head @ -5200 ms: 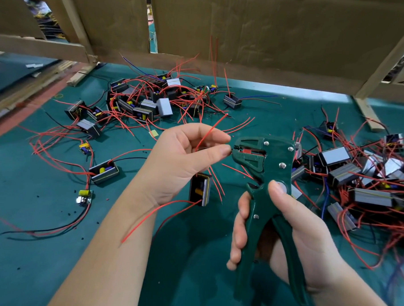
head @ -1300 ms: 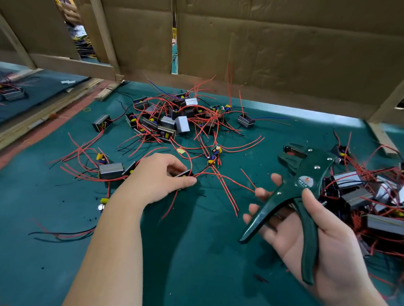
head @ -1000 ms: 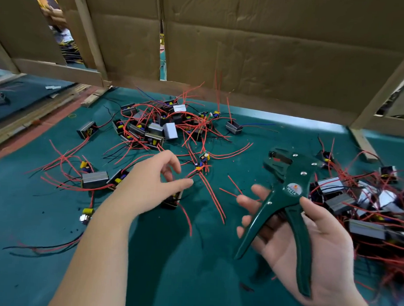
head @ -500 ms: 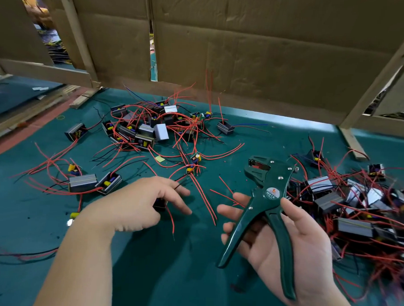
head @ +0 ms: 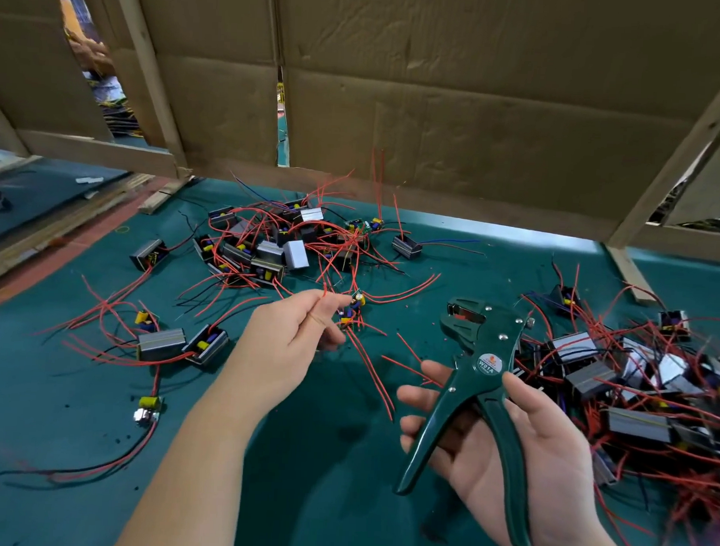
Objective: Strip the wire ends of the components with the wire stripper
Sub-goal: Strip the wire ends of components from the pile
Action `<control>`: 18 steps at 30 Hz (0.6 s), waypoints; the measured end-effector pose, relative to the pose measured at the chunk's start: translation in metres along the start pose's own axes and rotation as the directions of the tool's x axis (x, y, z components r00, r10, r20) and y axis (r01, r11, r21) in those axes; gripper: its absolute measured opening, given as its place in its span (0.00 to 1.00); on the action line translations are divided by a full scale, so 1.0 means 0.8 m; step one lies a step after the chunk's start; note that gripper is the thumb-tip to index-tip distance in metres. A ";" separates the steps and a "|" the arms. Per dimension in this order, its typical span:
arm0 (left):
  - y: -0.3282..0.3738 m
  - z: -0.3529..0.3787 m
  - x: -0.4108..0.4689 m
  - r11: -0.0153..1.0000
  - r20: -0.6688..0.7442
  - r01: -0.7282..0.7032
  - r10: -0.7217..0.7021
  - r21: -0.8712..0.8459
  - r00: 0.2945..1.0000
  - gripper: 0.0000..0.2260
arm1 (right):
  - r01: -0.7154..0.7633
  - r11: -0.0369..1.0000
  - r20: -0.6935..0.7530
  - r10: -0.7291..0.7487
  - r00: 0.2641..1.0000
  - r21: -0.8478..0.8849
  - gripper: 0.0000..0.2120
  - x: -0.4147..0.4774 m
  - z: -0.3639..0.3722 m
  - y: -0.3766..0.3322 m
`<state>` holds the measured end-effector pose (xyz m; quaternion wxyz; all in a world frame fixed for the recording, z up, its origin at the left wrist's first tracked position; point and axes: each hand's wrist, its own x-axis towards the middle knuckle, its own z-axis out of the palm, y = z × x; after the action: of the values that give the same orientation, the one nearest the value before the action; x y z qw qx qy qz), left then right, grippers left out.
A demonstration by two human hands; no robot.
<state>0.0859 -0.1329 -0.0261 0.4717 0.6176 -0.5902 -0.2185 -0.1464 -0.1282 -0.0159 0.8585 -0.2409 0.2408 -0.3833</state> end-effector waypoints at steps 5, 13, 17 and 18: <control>-0.002 0.008 0.000 1.000 -0.020 0.023 -0.023 -0.011 1.000 0.15 | -0.003 1.000 0.020 0.003 1.000 -0.011 0.43 0.000 0.004 0.000; 0.016 0.014 0.001 0.975 0.005 0.111 -0.112 -0.191 0.994 0.22 | -0.028 1.000 0.024 0.028 0.999 -0.005 0.44 0.004 0.005 0.000; 0.021 0.011 -0.001 0.983 -0.042 0.054 -0.063 -0.177 0.997 0.17 | -0.035 0.999 0.032 0.035 0.999 -0.006 0.43 0.005 0.008 0.000; 0.022 0.011 -0.002 0.982 -0.041 0.044 -0.053 -0.184 0.998 0.14 | -0.034 0.999 0.034 0.034 0.999 -0.011 0.43 0.005 0.008 0.001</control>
<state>0.0690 -0.1320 -0.0157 0.5345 0.5906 -0.5414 -0.2691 -0.1400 -0.1293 -0.0123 0.8678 -0.2477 0.2319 -0.3631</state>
